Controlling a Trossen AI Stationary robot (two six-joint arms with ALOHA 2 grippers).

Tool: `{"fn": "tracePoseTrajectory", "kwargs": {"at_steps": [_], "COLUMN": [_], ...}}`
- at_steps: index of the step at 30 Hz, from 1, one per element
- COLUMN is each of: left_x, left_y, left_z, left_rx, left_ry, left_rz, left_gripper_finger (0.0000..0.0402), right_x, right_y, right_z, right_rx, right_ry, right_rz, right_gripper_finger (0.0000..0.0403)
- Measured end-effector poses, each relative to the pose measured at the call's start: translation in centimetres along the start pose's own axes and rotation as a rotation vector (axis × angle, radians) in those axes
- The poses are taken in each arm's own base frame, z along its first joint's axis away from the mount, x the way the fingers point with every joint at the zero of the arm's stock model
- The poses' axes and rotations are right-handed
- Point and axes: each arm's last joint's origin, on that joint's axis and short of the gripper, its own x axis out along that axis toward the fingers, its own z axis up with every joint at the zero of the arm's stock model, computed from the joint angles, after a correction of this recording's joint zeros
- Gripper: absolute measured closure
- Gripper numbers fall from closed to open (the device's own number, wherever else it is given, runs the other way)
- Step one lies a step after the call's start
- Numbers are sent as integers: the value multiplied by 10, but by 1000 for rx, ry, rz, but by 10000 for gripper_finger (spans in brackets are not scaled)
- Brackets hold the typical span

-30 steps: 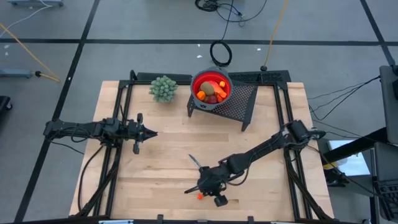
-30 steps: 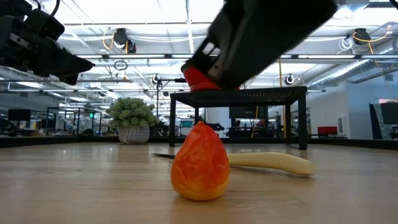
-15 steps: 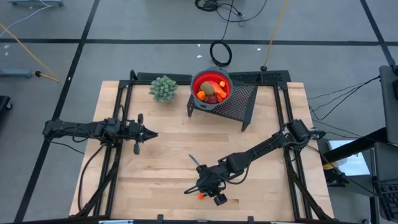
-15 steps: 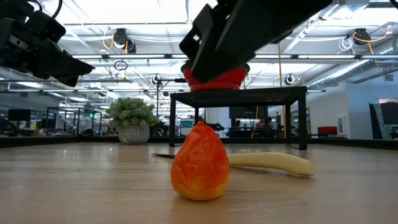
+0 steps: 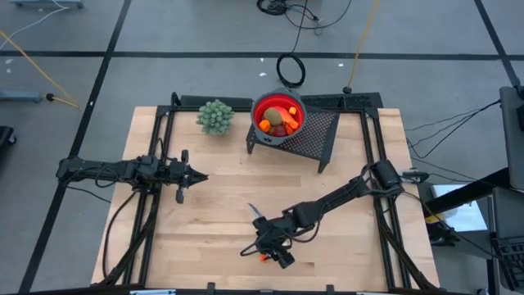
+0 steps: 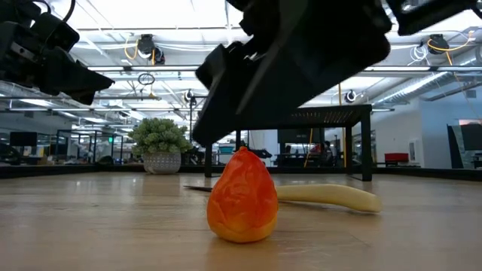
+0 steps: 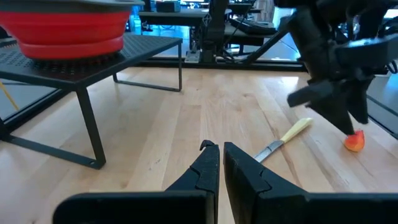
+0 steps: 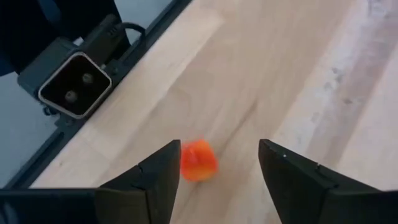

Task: Pick & Place Fruit
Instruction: Put the yellow pear into the red strainer bowl on the shelf

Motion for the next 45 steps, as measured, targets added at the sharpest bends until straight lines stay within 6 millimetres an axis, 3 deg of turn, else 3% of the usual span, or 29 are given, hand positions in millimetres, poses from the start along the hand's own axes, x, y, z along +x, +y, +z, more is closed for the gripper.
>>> {"fn": "tracePoseTrajectory", "kwargs": {"at_steps": [12, 19, 35, 45], "left_x": [0, 0, 0, 0], "left_y": [0, 0, 0, 0], "left_z": [0, 0, 0, 0], "left_rx": [0, 2, -4, -21], "left_ry": [0, 0, -1, 0], "left_rz": [0, 0, 1, 2], "left_gripper_finger": [376, 376, 376, 376], "right_x": [10, 14, 25, 24], "right_y": [2, 3, 0, 0], "right_z": [-4, -20, -23, -20], "right_rx": [-1, 3, -57, -91], "right_ry": [-3, 39, -10, -24], "right_rz": [13, 27, 33, 31], "right_gripper_finger": [189, 188, 188, 230]}}
